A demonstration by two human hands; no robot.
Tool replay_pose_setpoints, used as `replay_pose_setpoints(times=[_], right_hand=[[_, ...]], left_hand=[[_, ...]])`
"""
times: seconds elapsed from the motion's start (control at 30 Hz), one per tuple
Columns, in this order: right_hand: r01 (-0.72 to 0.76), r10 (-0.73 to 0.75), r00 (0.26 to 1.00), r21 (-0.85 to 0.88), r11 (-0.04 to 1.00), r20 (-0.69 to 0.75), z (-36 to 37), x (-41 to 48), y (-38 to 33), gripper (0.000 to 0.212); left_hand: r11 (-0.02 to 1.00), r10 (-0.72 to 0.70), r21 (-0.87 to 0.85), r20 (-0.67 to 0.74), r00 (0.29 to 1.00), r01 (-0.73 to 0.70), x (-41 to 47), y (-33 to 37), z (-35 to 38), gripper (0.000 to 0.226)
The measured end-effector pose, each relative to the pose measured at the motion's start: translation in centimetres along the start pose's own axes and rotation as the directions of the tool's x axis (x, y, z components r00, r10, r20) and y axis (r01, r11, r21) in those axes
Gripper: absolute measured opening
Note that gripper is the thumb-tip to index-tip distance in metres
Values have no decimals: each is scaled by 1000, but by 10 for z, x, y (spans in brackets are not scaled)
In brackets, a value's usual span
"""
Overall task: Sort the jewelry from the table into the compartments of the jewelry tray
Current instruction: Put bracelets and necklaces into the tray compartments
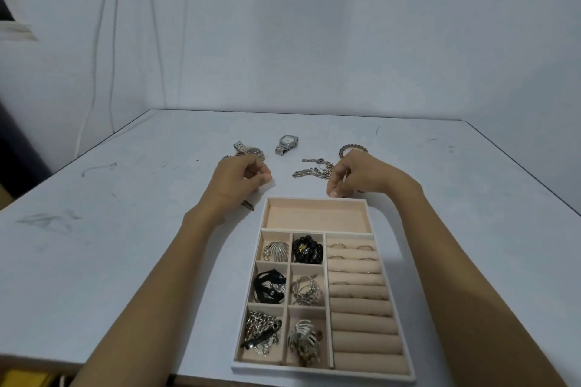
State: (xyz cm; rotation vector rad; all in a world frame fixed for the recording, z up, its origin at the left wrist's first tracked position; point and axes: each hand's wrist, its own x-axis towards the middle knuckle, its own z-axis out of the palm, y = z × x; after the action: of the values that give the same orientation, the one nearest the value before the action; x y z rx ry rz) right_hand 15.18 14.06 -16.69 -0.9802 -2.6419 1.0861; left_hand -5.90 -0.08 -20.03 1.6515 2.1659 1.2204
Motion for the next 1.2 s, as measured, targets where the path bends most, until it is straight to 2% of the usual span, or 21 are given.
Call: replay_pose_setpoints(times=[0.07,0.13,0.23,0.3,0.37,0.5,0.7,0.83,0.9,1.0,1.07,1.13,1.2], right_hand=[[13,-13,999,4,1000,-44,-1,2,-2,11],[20,-19,982,0,1000,-189,-3,6,-1,15],[-86,63,859,-23,996,-508,-5,11,6,27],[-231,138,797,-86,969,-588,-7,10,15,28],[-291,187,807,-102,951,-560,-7,9,25,26],[-233,169,831,-55,971,-530,-6,9,33,18],[-225,172,875,-67,972,-453,-10,5,30,12],[-253,172,854,-104,962,-491,-3,8,30,9],[-279,200,845,-89,956,-496,-3,10,33,15],[-223,247,820,108,969,-516,-9,11,33,23],[-110,293,808,357,927,-511,-13,7,27,15],[9,333,825,601,799,-456,-16,1,20,10],[90,342,844,737,670,-414,-19,-5,14,7]], left_hand=[[1000,-7,-3,-20,1000,7,-7,-4,-11,8],[999,-18,-30,-86,996,16,-12,-9,-22,5],[999,-39,-29,-153,987,35,-15,-14,-32,2],[999,-37,8,-144,989,39,-15,-16,-31,2],[999,-24,43,-118,993,30,-14,-15,-27,2],[997,6,76,-73,997,-1,-14,-13,-23,4],[996,-7,85,-66,998,13,-16,-13,-23,3],[996,1,88,-46,999,4,-16,-11,-24,5],[997,0,81,-41,999,3,-16,-10,-24,5],[999,-9,44,-33,999,10,-17,-10,-25,2],[1000,-22,-12,-22,1000,21,-17,-8,-26,3],[995,-44,-89,-12,999,43,-18,-5,-27,5],[985,-55,-165,-8,998,53,-18,0,-27,5]])
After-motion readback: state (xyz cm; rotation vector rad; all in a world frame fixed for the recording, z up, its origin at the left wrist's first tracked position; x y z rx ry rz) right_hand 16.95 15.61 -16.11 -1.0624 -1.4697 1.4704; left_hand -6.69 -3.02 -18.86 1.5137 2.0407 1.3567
